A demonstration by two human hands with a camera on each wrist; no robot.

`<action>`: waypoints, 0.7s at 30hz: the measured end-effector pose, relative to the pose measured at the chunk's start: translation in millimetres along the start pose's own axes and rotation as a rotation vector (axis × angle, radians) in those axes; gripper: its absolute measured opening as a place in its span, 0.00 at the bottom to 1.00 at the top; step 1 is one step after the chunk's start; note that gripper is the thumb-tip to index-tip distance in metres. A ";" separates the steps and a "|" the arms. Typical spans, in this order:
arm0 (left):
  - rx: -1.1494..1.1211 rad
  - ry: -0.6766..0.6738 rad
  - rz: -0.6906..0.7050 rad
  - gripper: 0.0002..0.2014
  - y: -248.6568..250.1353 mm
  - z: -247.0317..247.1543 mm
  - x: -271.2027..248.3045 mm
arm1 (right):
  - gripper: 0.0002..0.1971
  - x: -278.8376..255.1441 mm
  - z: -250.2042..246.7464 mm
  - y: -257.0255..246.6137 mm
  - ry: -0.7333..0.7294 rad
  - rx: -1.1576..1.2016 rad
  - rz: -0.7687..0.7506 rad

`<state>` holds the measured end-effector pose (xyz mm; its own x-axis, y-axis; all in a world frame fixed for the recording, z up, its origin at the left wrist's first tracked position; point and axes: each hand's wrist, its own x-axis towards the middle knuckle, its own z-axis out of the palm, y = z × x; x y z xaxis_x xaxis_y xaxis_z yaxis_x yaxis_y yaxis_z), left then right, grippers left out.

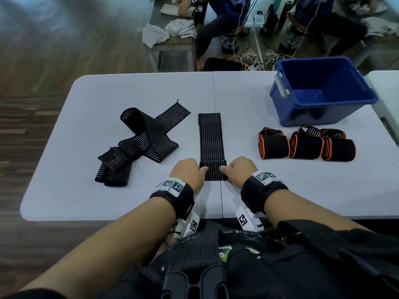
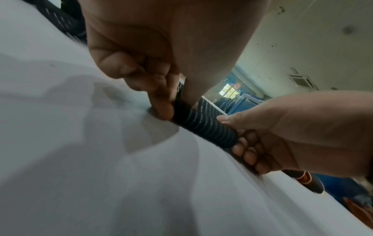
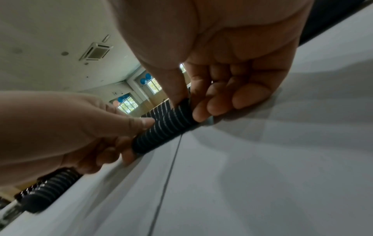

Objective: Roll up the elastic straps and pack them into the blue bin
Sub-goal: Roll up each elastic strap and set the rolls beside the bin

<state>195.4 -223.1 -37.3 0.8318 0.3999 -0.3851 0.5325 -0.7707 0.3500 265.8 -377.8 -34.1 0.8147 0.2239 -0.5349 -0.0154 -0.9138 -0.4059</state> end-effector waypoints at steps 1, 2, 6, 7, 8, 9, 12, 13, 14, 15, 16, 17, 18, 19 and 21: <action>-0.042 0.023 0.020 0.17 -1.4 -3.0 -1.2 | 0.25 -2.2 0.7 -1.8 0.000 -0.036 -0.006; -0.092 0.047 0.053 0.15 -3.1 -5.6 -3.2 | 0.24 -5.5 1.9 -3.5 -0.004 -0.085 -0.021; -0.052 0.152 0.268 0.12 -8.1 -3.3 -4.4 | 0.14 -16.4 5.8 -2.5 0.073 -0.095 -0.163; -0.021 0.154 0.298 0.11 -7.9 -2.0 -4.6 | 0.15 -17.7 5.9 -1.8 0.102 -0.084 -0.207; 0.004 0.151 0.320 0.11 -7.4 -0.8 -4.3 | 0.15 -18.3 5.4 -1.3 0.124 -0.088 -0.249; 0.022 0.148 0.332 0.12 -6.5 -0.7 -4.6 | 0.15 -19.0 5.1 -1.1 0.140 -0.101 -0.286; 0.033 0.170 0.358 0.11 -4.9 -0.4 -6.1 | 0.12 -20.2 5.8 -2.3 0.164 -0.163 -0.343; 0.031 0.176 0.365 0.11 -5.3 -0.2 -7.0 | 0.11 -20.3 6.3 -2.3 0.162 -0.173 -0.346; 0.029 0.178 0.368 0.10 -6.0 -0.8 -7.8 | 0.10 -20.1 6.3 -2.5 0.160 -0.178 -0.343; 0.028 0.179 0.369 0.09 -6.7 -1.7 -8.4 | 0.09 -19.7 5.9 -2.9 0.161 -0.181 -0.344; 0.030 0.173 0.368 0.09 -7.2 -2.6 -8.7 | 0.10 -18.8 5.5 -2.8 0.163 -0.186 -0.347; 0.043 0.160 0.364 0.09 -7.2 -3.0 -8.1 | 0.10 -17.8 5.0 -2.6 0.166 -0.195 -0.350; 0.067 0.142 0.360 0.10 -7.1 -3.1 -7.1 | 0.09 -17.0 5.3 -2.2 0.164 -0.205 -0.349; 0.097 0.120 0.361 0.13 -7.5 -2.4 -6.1 | 0.09 -16.7 6.2 -1.5 0.161 -0.219 -0.344; 0.098 0.073 0.362 0.18 -9.1 -1.4 -5.9 | 0.12 -16.8 9.7 -0.1 0.147 -0.240 -0.332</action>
<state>185.8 -217.9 -37.0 0.9741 0.1245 -0.1887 0.1877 -0.9107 0.3680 246.5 -378.1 -32.2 0.8267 0.4846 -0.2859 0.3826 -0.8568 -0.3457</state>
